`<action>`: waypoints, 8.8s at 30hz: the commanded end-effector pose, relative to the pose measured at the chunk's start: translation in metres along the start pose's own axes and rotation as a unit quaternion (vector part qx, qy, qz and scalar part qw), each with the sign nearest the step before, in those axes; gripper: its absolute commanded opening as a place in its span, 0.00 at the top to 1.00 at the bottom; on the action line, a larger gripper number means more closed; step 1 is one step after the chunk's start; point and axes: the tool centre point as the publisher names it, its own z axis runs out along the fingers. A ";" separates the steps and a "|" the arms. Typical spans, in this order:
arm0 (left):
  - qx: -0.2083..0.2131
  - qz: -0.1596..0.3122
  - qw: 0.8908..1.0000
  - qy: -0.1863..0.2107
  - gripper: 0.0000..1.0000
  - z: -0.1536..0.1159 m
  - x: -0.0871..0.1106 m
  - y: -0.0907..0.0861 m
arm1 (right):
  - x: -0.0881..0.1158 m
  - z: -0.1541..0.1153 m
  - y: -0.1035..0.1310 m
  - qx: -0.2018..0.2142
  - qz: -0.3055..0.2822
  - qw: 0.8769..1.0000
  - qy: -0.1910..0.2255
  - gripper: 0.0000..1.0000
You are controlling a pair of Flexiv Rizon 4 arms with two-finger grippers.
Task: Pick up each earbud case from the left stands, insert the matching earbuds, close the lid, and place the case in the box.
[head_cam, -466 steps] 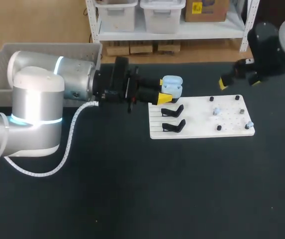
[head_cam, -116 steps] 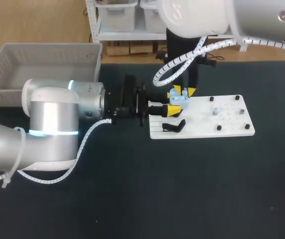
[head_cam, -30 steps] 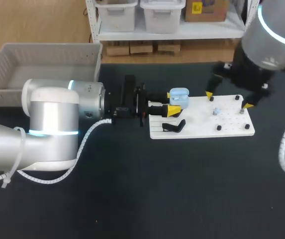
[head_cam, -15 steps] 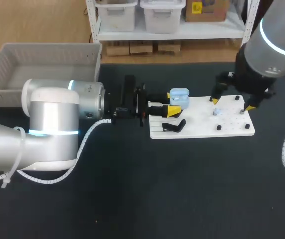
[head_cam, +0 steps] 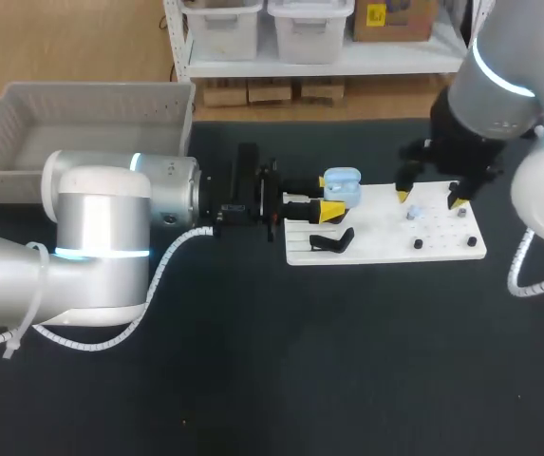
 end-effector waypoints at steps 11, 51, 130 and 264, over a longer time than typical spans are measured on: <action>-0.003 0.001 1.000 -0.001 1.00 0.000 0.000 -0.002 | -0.008 0.033 0.001 -0.014 -0.005 0.999 0.035 0.33; -0.003 0.001 1.000 -0.001 1.00 0.000 0.000 -0.002 | -0.012 0.054 -0.005 -0.034 -0.001 0.998 0.043 0.60; -0.003 0.001 1.000 -0.001 1.00 0.000 0.000 -0.002 | 0.005 -0.061 0.020 -0.065 -0.027 0.996 0.052 1.00; -0.003 0.001 1.000 -0.001 1.00 0.000 0.000 -0.002 | 0.030 -0.063 0.135 -0.075 -0.332 0.926 0.163 1.00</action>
